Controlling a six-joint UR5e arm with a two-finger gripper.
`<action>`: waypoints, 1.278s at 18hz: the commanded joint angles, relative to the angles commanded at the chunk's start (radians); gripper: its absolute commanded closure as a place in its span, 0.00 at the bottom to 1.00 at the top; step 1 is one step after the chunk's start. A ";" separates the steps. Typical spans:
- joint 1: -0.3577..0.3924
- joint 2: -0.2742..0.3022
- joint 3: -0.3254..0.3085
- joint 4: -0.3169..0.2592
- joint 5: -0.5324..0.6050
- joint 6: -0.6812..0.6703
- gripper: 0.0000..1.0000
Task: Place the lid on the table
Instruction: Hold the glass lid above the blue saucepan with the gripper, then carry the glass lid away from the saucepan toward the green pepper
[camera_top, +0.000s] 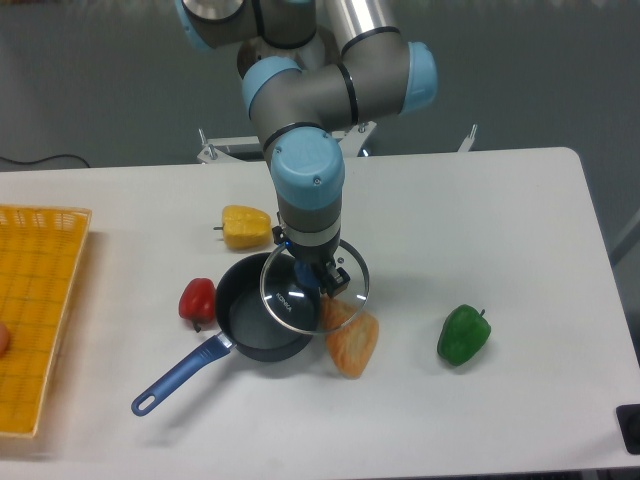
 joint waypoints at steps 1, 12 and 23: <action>0.000 0.000 -0.002 0.003 0.000 0.000 0.44; 0.023 0.008 -0.037 0.012 0.002 0.020 0.44; 0.044 0.008 -0.061 0.015 0.005 0.072 0.44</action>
